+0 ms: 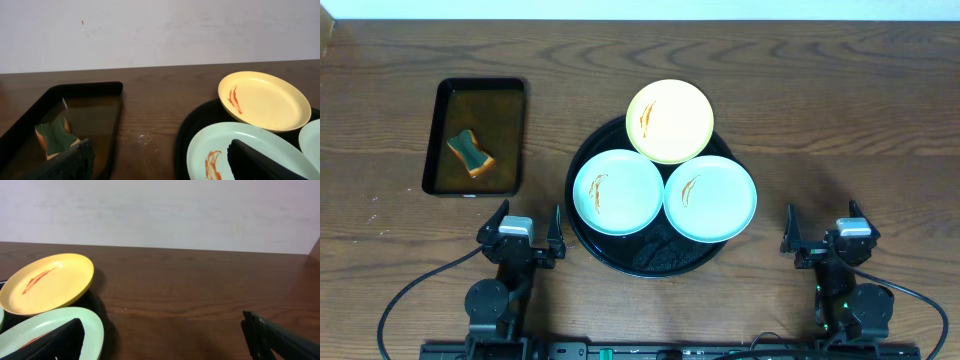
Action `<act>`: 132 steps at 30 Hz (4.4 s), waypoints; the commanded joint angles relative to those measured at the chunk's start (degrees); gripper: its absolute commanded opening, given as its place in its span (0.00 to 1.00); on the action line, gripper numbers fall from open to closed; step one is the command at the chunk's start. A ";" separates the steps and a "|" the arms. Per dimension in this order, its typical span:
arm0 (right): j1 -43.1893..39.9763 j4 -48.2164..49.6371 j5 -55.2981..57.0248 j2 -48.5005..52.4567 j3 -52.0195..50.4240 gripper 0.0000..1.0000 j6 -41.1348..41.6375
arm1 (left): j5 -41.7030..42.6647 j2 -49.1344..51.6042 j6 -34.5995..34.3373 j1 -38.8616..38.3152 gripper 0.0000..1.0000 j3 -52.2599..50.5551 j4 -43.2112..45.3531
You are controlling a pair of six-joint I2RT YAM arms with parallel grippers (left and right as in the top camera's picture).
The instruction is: Clean dirty plates on tray and stack at the side
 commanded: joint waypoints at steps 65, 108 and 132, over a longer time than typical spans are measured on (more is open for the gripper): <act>-0.46 -0.24 0.15 -0.31 -0.09 0.99 -0.44 | 10.84 27.74 -5.92 -0.07 0.86 40.13 -20.94; -0.46 -0.24 0.15 -0.31 -0.09 0.99 -0.44 | 1.79 108.28 -24.98 23.04 0.86 105.18 -60.83; -0.46 -0.24 0.15 -0.31 -0.09 0.99 -0.44 | -4.55 128.34 -15.80 23.10 0.63 103.73 -55.36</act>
